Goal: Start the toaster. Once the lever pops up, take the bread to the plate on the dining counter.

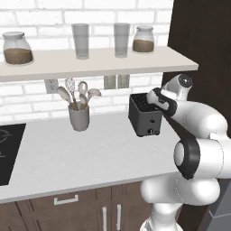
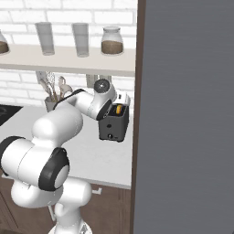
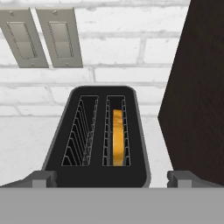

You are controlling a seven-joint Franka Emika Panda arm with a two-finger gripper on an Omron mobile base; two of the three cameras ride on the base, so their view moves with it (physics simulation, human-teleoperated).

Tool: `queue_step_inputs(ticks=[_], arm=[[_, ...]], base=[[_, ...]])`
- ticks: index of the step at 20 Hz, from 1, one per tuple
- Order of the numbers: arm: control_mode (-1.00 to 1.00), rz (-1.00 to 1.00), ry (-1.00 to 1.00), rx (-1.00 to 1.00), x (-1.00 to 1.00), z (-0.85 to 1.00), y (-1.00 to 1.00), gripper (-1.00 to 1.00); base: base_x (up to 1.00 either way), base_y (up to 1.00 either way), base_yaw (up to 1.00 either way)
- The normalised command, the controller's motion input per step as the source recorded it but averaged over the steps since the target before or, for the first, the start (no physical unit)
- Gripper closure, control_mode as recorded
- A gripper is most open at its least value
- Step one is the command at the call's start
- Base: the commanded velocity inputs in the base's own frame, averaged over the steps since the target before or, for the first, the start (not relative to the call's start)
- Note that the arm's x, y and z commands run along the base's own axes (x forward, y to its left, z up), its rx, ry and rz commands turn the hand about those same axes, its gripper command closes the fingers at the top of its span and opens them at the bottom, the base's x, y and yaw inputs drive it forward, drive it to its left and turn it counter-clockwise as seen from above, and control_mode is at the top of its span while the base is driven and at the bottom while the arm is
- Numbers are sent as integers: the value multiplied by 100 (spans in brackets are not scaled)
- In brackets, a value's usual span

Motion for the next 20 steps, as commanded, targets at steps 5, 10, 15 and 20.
queue_step_inputs(ticks=[5, 10, 15, 20], arm=[[-100, 0, 0, 0, 0, 0, 0, -100], [-100, 0, 0, 0, 0, 0, 0, -100], [-100, 0, 0, 0, 0, 0, 0, -100], [-100, 0, 0, 0, 0, 0, 0, -100]], base=[[0, 0, 0], [0, 0, 0], [0, 0, 0], [0, 0, 0]])
